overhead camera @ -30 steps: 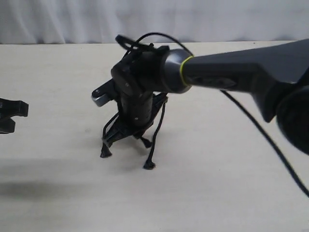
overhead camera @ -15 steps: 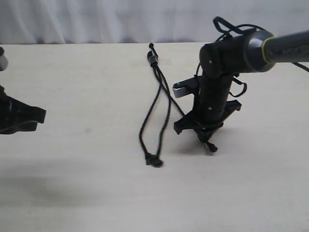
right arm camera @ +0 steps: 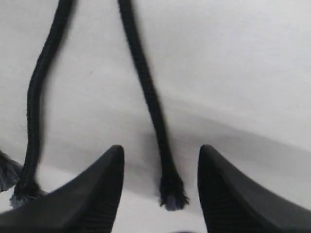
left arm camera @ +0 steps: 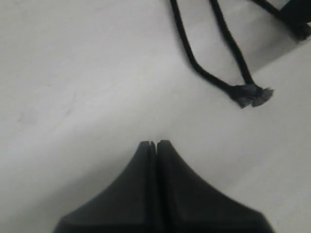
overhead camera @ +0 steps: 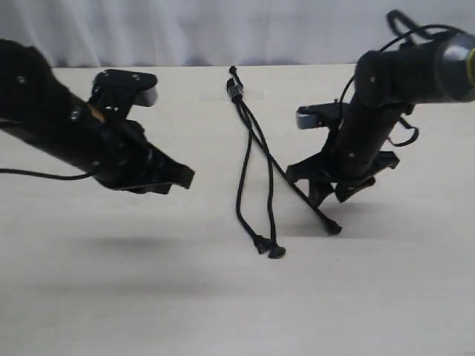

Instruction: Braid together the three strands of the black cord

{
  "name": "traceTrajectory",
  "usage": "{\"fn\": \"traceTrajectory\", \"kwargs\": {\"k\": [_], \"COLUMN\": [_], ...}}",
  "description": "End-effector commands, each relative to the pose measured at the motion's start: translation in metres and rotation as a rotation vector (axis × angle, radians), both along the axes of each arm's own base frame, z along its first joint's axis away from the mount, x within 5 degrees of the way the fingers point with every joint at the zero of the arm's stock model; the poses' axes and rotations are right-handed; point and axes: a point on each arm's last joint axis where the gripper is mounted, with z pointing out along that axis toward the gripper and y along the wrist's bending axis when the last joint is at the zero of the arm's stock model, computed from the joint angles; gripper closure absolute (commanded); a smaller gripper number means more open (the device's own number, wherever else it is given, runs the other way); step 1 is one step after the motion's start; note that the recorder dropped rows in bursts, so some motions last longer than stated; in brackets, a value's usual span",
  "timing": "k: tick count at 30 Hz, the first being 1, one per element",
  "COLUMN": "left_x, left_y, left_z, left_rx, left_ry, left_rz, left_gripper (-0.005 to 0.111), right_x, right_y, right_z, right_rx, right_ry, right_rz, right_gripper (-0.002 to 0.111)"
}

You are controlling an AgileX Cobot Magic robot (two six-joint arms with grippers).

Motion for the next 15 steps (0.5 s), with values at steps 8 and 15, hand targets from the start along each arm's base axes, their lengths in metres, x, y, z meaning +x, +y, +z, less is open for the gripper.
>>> {"fn": "traceTrajectory", "kwargs": {"k": [8, 15], "left_x": [0.072, 0.089], "left_y": [-0.157, -0.177], "left_z": [-0.052, -0.071], "left_rx": [0.206, 0.225], "left_ry": [0.146, 0.178], "left_rz": [-0.114, -0.129], "left_gripper": [0.107, 0.086], "right_x": [-0.053, -0.060], "right_y": [-0.102, -0.101], "right_z": [0.065, 0.071], "right_rx": [0.164, 0.180], "right_ry": [-0.197, -0.227], "right_rz": [-0.436, -0.445], "right_gripper": [0.058, 0.058]}}
